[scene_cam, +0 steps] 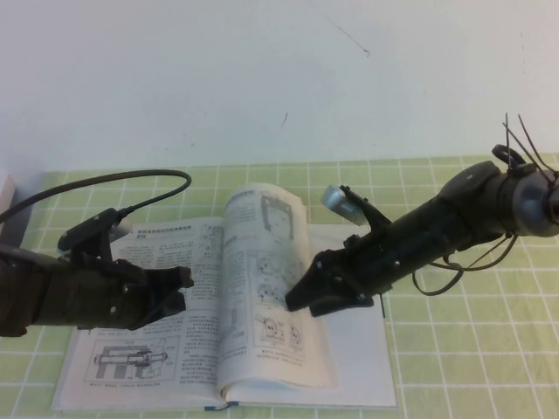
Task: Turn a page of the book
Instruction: Open the closed book
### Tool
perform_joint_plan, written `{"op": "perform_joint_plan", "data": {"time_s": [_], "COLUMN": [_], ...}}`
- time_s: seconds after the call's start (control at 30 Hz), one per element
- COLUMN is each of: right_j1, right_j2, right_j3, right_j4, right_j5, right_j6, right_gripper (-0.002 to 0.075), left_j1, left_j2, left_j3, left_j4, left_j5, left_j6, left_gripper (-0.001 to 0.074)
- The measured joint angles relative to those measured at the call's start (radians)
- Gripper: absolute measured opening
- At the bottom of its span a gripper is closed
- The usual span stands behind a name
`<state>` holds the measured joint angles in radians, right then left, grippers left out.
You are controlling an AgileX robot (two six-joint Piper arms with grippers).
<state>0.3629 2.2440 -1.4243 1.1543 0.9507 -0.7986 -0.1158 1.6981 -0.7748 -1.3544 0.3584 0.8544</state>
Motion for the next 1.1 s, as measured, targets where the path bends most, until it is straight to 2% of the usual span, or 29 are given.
{"op": "perform_joint_plan", "data": {"time_s": [0.23, 0.47, 0.6, 0.83, 1.1], "right_j1": [0.003, 0.003, 0.003, 0.003, 0.009], "right_j2": [0.005, 0.005, 0.005, 0.005, 0.005], "right_j3": [0.000, -0.028, -0.107, -0.292, -0.333], "right_j4": [0.233, 0.279, 0.236, 0.015, -0.070], "right_j5": [0.011, 0.034, 0.047, 0.125, 0.174], "right_j6": [-0.156, -0.171, -0.104, 0.107, 0.202], "right_gripper": [0.0445, 0.0445, 0.0445, 0.0445, 0.0445], "left_j1": [0.000, 0.000, 0.000, 0.000, -0.056], "left_j2": [0.000, 0.000, 0.000, -0.065, -0.265], "left_j3": [0.000, 0.000, 0.000, 0.000, 0.026], "left_j4": [-0.006, -0.012, -0.034, -0.027, 0.104], "left_j5": [0.004, 0.019, 0.024, 0.065, 0.119], "left_j6": [0.011, 0.024, 0.074, 0.102, 0.091], "left_gripper": [-0.0004, -0.0004, -0.0004, -0.0004, -0.0004]}}
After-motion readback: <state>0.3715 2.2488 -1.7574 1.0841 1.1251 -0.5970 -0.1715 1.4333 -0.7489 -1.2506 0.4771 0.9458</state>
